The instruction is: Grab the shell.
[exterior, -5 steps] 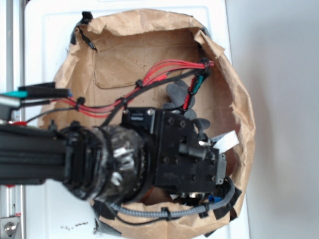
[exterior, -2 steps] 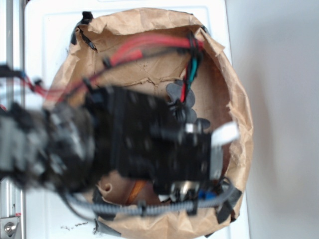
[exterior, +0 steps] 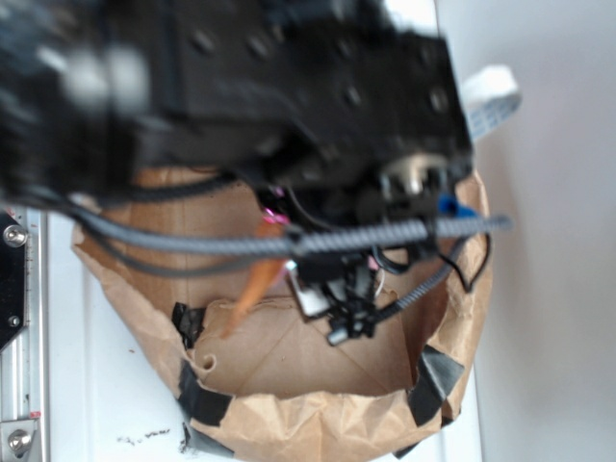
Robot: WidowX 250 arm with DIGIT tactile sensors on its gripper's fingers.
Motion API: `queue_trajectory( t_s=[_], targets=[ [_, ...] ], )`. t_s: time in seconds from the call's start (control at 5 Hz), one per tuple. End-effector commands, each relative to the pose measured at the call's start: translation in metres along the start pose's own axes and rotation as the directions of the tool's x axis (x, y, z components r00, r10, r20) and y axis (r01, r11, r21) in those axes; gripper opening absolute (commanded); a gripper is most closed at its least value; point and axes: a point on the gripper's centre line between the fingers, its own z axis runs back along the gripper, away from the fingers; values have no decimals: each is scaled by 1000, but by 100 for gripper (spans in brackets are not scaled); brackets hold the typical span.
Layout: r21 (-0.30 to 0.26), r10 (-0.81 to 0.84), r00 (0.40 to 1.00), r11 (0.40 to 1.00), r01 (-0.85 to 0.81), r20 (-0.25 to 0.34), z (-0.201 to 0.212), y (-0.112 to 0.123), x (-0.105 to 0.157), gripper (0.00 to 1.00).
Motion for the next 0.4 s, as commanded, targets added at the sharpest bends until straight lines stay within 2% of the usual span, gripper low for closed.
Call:
queue_trajectory(
  t_s=[0.0,0.2],
  targets=[
    [9,0,990,1000,-1,142,66,28,-4,0],
    [38,-4,984,999,-3,176,63,23,-2,0]
  ],
)
